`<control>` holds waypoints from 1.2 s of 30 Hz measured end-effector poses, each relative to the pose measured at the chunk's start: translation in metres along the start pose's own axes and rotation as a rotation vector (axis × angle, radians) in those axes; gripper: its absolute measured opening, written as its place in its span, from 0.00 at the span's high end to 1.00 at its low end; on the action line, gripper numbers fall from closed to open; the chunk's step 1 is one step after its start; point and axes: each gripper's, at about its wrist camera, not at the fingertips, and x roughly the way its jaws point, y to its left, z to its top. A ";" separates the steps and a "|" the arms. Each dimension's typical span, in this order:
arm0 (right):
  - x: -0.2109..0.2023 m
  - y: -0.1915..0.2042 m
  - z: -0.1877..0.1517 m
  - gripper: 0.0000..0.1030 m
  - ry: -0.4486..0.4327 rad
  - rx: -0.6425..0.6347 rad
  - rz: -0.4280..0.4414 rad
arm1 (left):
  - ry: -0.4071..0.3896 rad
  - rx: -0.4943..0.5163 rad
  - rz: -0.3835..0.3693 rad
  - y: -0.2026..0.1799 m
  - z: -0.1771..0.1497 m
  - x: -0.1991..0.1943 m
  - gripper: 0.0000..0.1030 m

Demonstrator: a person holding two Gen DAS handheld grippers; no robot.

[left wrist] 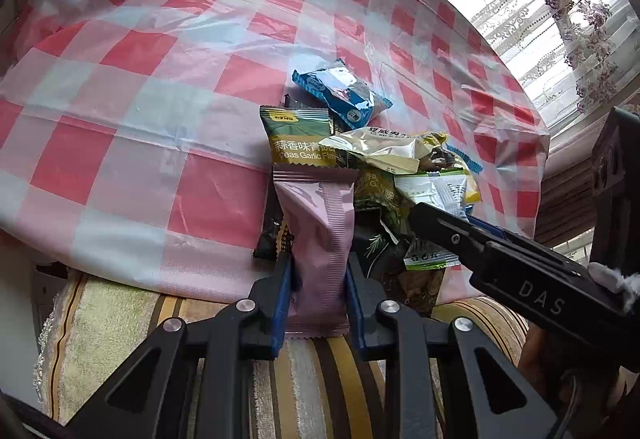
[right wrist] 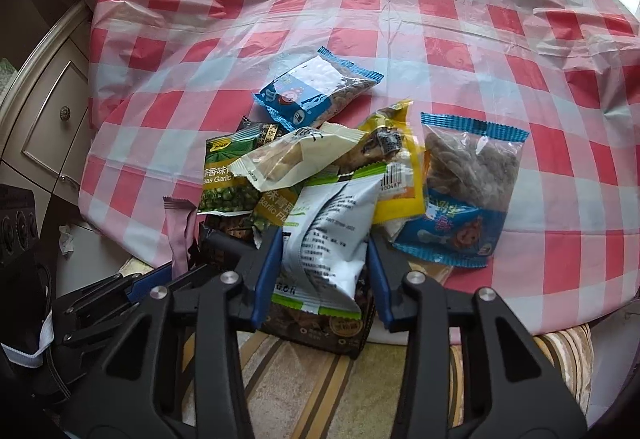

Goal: Organize snacks
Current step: 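Grasp a pink chocolate bar with the left tool while the right tool grasps a white-green packet, then carry both packets into the white box and open both tools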

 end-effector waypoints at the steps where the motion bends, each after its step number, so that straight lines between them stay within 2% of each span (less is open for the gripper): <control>1: -0.002 -0.001 -0.001 0.57 -0.006 0.000 0.004 | -0.005 0.000 0.002 0.000 0.000 -0.001 0.75; 13: -0.035 -0.025 -0.015 0.60 -0.071 0.029 0.052 | -0.053 0.070 0.061 -0.020 -0.001 -0.017 0.76; 19: -0.050 -0.052 -0.023 0.60 -0.100 0.082 0.056 | -0.053 0.106 0.056 -0.039 -0.001 -0.020 0.76; 27: -0.066 -0.099 -0.040 0.62 -0.131 0.172 0.040 | -0.041 0.209 0.028 -0.088 -0.006 -0.012 0.76; 36: -0.090 -0.167 -0.069 0.62 -0.176 0.306 0.007 | 0.010 0.347 -0.030 -0.157 -0.016 0.010 0.76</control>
